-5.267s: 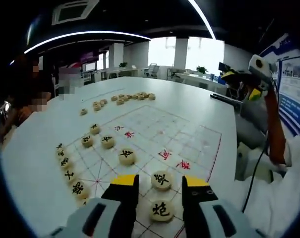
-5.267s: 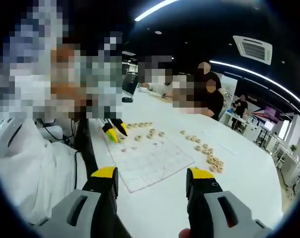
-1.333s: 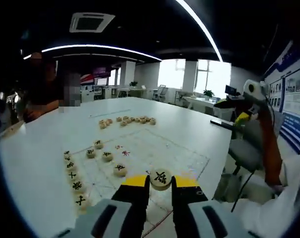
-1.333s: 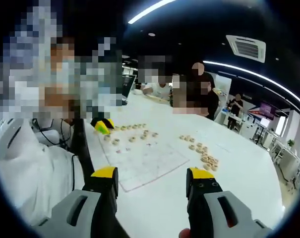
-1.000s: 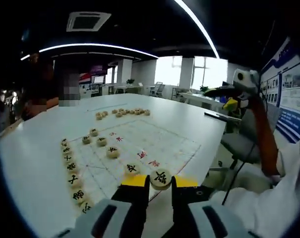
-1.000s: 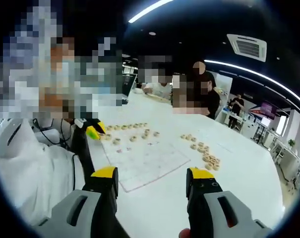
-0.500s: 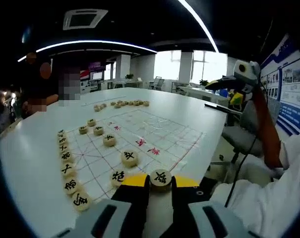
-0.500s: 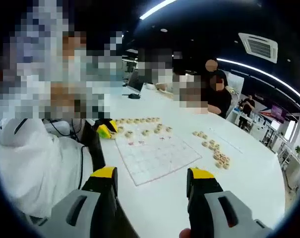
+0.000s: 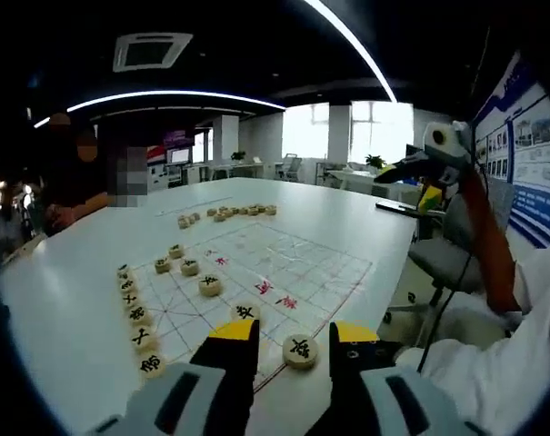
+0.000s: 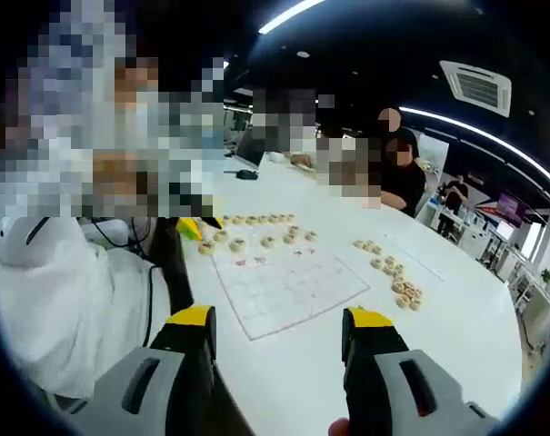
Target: Pick up the chess pieces one by one and place each piece onto its starting position on the chessboard, setting the pieces on their correct points until all the chess pieces are arranged in the starting layout
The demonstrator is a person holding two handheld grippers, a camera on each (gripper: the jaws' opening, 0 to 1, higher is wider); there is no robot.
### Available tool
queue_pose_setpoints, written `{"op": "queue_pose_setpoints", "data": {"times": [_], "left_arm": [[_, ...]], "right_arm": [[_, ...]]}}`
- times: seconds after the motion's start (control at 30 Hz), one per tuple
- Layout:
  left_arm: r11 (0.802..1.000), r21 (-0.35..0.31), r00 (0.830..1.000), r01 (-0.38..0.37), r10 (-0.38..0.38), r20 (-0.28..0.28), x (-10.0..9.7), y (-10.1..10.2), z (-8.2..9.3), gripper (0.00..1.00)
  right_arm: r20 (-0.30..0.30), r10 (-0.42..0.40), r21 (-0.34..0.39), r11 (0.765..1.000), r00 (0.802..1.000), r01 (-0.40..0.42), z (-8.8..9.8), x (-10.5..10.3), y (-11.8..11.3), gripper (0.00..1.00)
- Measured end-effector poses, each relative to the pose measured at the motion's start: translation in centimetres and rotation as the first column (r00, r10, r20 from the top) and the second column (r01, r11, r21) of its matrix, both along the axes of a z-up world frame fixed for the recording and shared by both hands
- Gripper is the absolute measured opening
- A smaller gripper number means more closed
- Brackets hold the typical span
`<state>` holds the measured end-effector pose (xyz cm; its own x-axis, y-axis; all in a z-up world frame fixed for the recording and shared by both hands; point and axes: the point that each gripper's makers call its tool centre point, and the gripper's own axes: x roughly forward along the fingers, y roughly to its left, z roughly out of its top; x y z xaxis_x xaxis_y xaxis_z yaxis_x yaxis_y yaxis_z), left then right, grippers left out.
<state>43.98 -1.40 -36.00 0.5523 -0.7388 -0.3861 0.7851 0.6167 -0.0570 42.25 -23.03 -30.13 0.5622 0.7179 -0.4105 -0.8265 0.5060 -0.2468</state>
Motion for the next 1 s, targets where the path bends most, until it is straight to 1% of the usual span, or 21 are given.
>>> {"op": "queue_pose_setpoints", "data": {"times": [0.07, 0.13, 0.17, 0.2, 0.23, 0.3, 0.4, 0.43, 0.5, 0.53, 0.57, 0.6, 0.63, 0.7, 0.73, 0.8, 0.87, 0.93, 1.0], "left_arm": [[0.999, -0.042, 1.000, -0.006, 0.007, 0.025, 0.6, 0.0, 1.6, 0.31], [0.999, -0.050, 0.999, -0.010, 0.012, 0.044, 1.0, 0.2, 2.6, 0.32], [0.999, -0.051, 0.999, -0.007, 0.009, 0.046, 1.2, 0.3, 2.9, 0.34], [0.999, -0.050, 0.999, -0.008, 0.010, 0.041, 1.4, 0.5, 3.1, 0.37], [0.998, -0.068, 0.999, -0.007, 0.010, 0.044, 1.6, 0.7, 3.5, 0.38], [0.997, -0.074, 1.000, -0.006, 0.008, 0.023, 2.1, 1.2, 3.4, 0.38], [0.995, -0.099, 1.000, -0.007, 0.008, 0.007, 2.9, 2.0, 3.5, 0.38], [0.995, -0.098, 1.000, 0.000, 0.000, 0.005, 3.0, 2.1, 3.5, 0.38], [0.997, -0.077, 1.000, 0.002, -0.001, 0.013, 3.4, 2.5, 3.1, 0.38], [0.998, -0.062, 1.000, -0.012, 0.014, 0.024, 3.9, 2.7, 3.0, 0.38], [1.000, -0.013, 1.000, -0.016, 0.016, 0.018, 4.0, 3.2, 2.5, 0.37], [1.000, 0.025, 0.999, 0.011, -0.012, 0.043, 3.8, 3.3, 2.5, 0.37], [1.000, 0.008, 0.999, 0.000, 0.000, 0.043, 3.7, 3.3, 2.8, 0.37], [0.999, -0.043, 0.998, 0.004, -0.002, 0.055, 3.6, 3.1, 3.6, 0.37], [0.998, -0.067, 0.999, 0.008, -0.005, 0.049, 3.5, 3.0, 3.9, 0.37], [0.993, -0.114, 1.000, -0.009, 0.012, 0.027, 3.7, 3.4, 4.2, 0.37], [0.994, -0.106, 1.000, -0.006, 0.009, 0.029, 3.9, 3.8, 4.2, 0.37], [0.993, -0.114, 0.999, -0.015, 0.020, 0.038, 4.1, 4.2, 4.9, 0.36], [0.992, -0.128, 0.999, -0.011, 0.018, 0.051, 4.3, 4.4, 6.0, 0.36]], "right_arm": [[0.000, -0.002, 0.001, 1.000, 1.000, 0.002, 0.0, 0.0, 0.0, 0.56], [0.001, -0.006, 0.002, 1.000, 1.000, 0.006, 0.0, 0.1, 0.0, 0.56], [0.001, -0.006, 0.002, 1.000, 1.000, 0.006, 0.1, 0.0, 0.0, 0.56], [0.002, -0.007, 0.002, 1.000, 1.000, 0.007, 0.1, 0.0, 0.0, 0.56], [0.001, -0.007, 0.002, 1.000, 1.000, 0.007, 0.1, 0.0, 0.0, 0.56], [0.001, -0.007, 0.000, 1.000, 1.000, 0.007, 0.0, 0.0, 0.1, 0.56], [0.001, -0.008, 0.001, 1.000, 1.000, 0.008, 0.0, 0.1, 0.2, 0.56], [-0.001, -0.010, 0.000, 1.000, 1.000, 0.010, 0.0, 0.2, 0.2, 0.56], [-0.002, -0.010, -0.003, 1.000, 1.000, 0.010, -0.2, 0.2, 0.3, 0.56], [-0.005, -0.010, -0.002, 1.000, 1.000, 0.010, -0.2, 0.3, 0.3, 0.56], [-0.006, -0.012, -0.004, 1.000, 1.000, 0.012, -0.2, 0.4, 0.3, 0.56], [-0.006, -0.014, 0.000, 1.000, 1.000, 0.014, -0.2, 0.5, 0.3, 0.56], [-0.009, -0.013, -0.004, 1.000, 1.000, 0.013, -0.3, 0.6, 0.4, 0.56], [-0.009, -0.013, -0.006, 1.000, 1.000, 0.013, -0.4, 0.9, 0.4, 0.56], [-0.010, -0.013, -0.005, 1.000, 1.000, 0.013, -0.4, 1.0, 0.4, 0.56], [-0.020, -0.025, -0.005, 1.000, 0.999, 0.025, -0.7, 1.6, 0.5, 0.56], [-0.023, -0.033, -0.001, 0.999, 0.999, 0.033, -0.8, 2.0, 0.6, 0.56], [-0.037, -0.055, 0.004, 0.998, 0.998, 0.055, -1.1, 2.6, 0.7, 0.55], [-0.043, -0.069, 0.007, 0.998, 0.997, 0.069, -1.3, 3.1, 0.8, 0.55]]}}
